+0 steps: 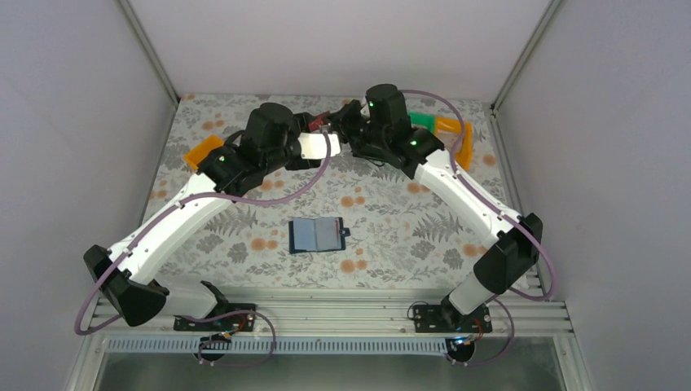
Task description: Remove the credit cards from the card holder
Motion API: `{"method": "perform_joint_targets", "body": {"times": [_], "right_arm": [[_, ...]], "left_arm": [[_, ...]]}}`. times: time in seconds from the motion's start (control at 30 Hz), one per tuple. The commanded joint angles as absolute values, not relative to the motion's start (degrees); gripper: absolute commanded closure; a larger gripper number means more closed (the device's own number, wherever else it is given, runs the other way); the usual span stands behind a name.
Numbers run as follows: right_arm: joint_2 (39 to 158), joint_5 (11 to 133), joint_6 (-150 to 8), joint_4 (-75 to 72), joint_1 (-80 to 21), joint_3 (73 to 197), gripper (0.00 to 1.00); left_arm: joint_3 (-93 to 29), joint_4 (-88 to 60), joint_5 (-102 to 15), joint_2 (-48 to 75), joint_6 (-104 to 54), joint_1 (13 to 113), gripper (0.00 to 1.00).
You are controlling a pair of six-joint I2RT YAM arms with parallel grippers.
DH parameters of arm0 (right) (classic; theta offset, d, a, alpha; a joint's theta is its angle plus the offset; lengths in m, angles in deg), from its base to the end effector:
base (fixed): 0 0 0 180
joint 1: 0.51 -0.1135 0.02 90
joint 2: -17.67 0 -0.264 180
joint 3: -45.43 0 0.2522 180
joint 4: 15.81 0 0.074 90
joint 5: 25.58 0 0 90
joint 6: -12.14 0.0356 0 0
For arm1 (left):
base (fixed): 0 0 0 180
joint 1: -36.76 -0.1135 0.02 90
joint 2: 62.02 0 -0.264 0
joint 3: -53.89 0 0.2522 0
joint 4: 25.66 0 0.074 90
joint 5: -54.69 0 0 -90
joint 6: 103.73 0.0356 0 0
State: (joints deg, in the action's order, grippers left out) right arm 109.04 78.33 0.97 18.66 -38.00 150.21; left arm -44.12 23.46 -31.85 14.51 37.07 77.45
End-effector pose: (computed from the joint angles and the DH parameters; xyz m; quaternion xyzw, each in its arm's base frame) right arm 0.2907 0.2338 0.3969 0.2247 0.7899 0.5299 0.2116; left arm 0.2215 -0.1876 0.4118 0.6016 0.6080 0.0713 0.5132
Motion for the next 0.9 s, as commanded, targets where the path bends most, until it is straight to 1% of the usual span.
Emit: {"method": "perform_joint_targets", "body": {"times": [0.0, 0.13, 0.2, 0.3, 0.4, 0.5, 0.57, 0.6, 0.63, 0.7, 0.73, 0.87], "right_arm": [[107.3, 75.7, 5.7, 17.7, -38.8, 149.2, 0.96], [107.2, 76.3, 5.6, 17.5, -38.9, 149.1, 0.96], [107.3, 76.6, 5.7, 17.0, -38.9, 148.9, 0.96], [107.6, 77.8, 5.7, 16.3, -38.9, 149.2, 0.96], [107.6, 78.6, 5.8, 16.2, -38.9, 149.5, 0.96], [107.2, 78.6, 5.7, 16.1, -39.0, 149.5, 0.96], [107.0, 78.6, 5.5, 16.1, -39.1, 149.5, 0.96], [107.0, 78.7, 5.4, 16.1, -39.1, 149.3, 0.96], [107.0, 78.9, 5.5, 16.0, -39.2, 149.2, 0.96], [107.1, 79.4, 5.6, 15.7, -39.1, 149.1, 0.96], [107.3, 79.8, 5.6, 15.5, -39.1, 148.9, 0.96], [107.5, 81.4, 5.8, 14.9, -39.1, 148.6, 0.96]], "left_arm": [[-42.7, 17.1, -22.4, 14.9, 44.0, 77.7, 0.34], [-42.8, 16.3, -21.8, 15.7, 43.2, 77.7, 0.54], [-43.1, 17.6, -23.8, 15.9, 42.9, 77.7, 0.59], [-42.5, 17.7, -24.4, 16.2, 43.5, 77.7, 0.6], [-41.7, 16.6, -23.3, 16.6, 44.5, 77.7, 0.56], [-41.0, 15.0, -22.1, 17.0, 45.2, 77.6, 0.56], [-40.5, 14.9, -22.2, 17.2, 45.2, 77.6, 0.63], [-40.4, 14.9, -22.3, 17.2, 45.0, 77.6, 0.69], [-40.4, 14.6, -22.4, 17.2, 44.9, 77.6, 0.76], [-40.6, 14.4, -22.3, 17.4, 44.1, 77.6, 0.96], [-40.9, 14.4, -22.4, 17.4, 43.6, 77.6, 0.97], [-42.2, 15.9, -24.1, 17.5, 40.8, 77.4, 0.98]]}}
